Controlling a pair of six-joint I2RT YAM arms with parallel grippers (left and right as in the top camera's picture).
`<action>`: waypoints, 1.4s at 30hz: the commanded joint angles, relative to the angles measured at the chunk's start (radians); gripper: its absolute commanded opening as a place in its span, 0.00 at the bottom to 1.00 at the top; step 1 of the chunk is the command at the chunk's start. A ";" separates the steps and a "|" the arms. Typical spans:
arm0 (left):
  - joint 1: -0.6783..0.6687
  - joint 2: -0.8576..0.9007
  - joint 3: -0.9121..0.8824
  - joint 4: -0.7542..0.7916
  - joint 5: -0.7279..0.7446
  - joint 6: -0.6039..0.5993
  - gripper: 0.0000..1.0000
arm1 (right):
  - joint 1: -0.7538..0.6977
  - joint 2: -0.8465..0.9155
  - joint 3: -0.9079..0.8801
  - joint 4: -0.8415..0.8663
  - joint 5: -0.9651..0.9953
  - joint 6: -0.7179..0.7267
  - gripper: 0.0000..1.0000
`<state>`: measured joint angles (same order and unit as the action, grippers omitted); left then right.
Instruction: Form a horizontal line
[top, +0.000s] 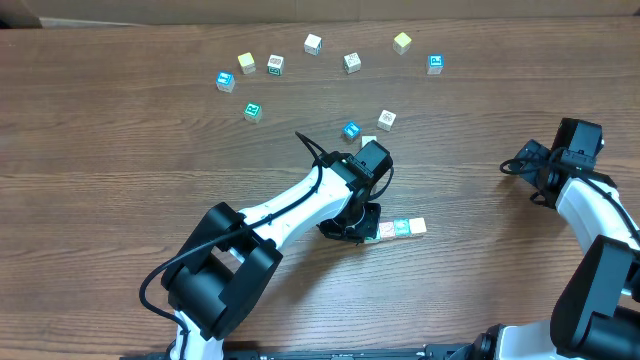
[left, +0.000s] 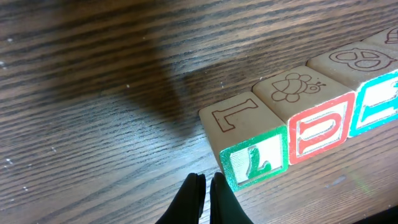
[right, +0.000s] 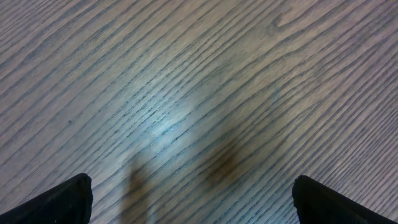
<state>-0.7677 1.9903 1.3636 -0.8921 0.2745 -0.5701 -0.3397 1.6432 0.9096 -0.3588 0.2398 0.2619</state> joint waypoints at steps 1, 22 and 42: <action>0.002 0.004 -0.002 0.003 0.015 0.009 0.04 | -0.002 0.001 0.006 0.006 0.003 0.003 1.00; 0.003 0.004 -0.002 0.005 0.011 0.010 0.04 | -0.002 0.001 0.006 0.006 0.003 0.002 1.00; 0.146 -0.128 0.008 -0.034 -0.130 0.052 0.04 | -0.002 0.001 0.006 0.006 0.003 0.002 1.00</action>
<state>-0.6804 1.9282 1.3636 -0.9161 0.2104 -0.5568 -0.3397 1.6432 0.9096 -0.3584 0.2398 0.2615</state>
